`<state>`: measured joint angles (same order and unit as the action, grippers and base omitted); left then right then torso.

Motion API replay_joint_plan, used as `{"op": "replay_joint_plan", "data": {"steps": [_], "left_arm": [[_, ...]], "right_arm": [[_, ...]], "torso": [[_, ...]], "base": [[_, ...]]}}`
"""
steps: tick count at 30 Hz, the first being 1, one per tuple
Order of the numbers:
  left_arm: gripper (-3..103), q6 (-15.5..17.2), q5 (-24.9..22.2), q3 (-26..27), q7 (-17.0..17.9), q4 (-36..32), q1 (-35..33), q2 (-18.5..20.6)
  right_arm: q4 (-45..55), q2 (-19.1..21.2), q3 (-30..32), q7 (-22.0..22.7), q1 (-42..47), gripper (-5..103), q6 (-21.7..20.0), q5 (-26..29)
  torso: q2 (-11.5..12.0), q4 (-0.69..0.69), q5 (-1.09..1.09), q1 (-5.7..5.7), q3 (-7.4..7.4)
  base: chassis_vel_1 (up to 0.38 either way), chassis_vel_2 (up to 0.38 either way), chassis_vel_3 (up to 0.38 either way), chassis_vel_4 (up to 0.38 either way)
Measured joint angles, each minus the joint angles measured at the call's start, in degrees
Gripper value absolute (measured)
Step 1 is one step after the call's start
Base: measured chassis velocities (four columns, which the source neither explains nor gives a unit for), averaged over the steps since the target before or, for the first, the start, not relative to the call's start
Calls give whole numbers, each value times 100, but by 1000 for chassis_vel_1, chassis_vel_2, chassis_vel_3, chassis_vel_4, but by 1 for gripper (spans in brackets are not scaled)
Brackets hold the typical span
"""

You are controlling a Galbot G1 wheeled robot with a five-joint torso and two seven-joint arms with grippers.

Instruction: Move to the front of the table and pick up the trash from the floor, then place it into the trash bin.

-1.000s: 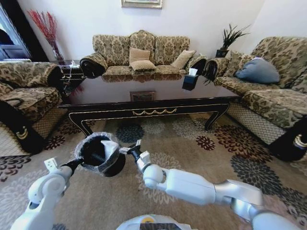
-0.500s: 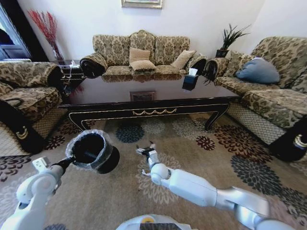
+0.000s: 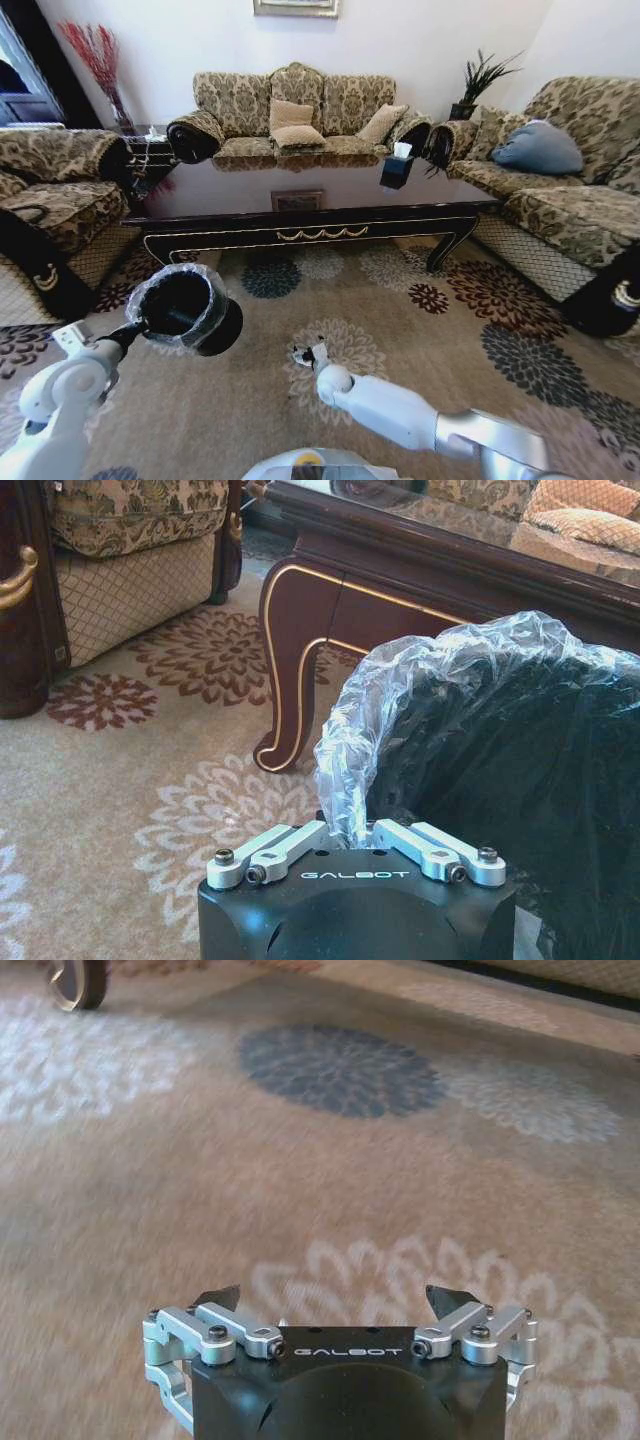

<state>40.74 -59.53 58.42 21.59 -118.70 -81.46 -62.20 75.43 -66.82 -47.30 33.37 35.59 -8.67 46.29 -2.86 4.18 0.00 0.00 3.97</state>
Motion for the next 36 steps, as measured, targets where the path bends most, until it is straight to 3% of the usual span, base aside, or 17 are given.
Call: {"op": "replay_joint_plan", "data": {"steps": [7,18,29,36], "left_arm": [[2,5,59,-18,2,-218,-97,-65],[2,9,67,10,-1,-522,-254,-147],[2,14,98,14,38,-634,-302,-179],[2,20,110,21,53,-655,-309,-194]], "right_arm": [[-177,9,-546,270,-33,100,-142,-12],[-347,-115,-740,685,-21,100,-303,77],[-468,-224,-975,712,-152,102,-302,107],[-673,-422,-1134,696,-236,92,-285,114]], "torso": [[0,0,0,0,0],[0,0,0,0,0],[0,0,0,0,0],[0,-1,0,0,0]], "base": [[0,0,0,0],[0,0,0,0],[0,0,0,0],[0,0,0,0]]}}
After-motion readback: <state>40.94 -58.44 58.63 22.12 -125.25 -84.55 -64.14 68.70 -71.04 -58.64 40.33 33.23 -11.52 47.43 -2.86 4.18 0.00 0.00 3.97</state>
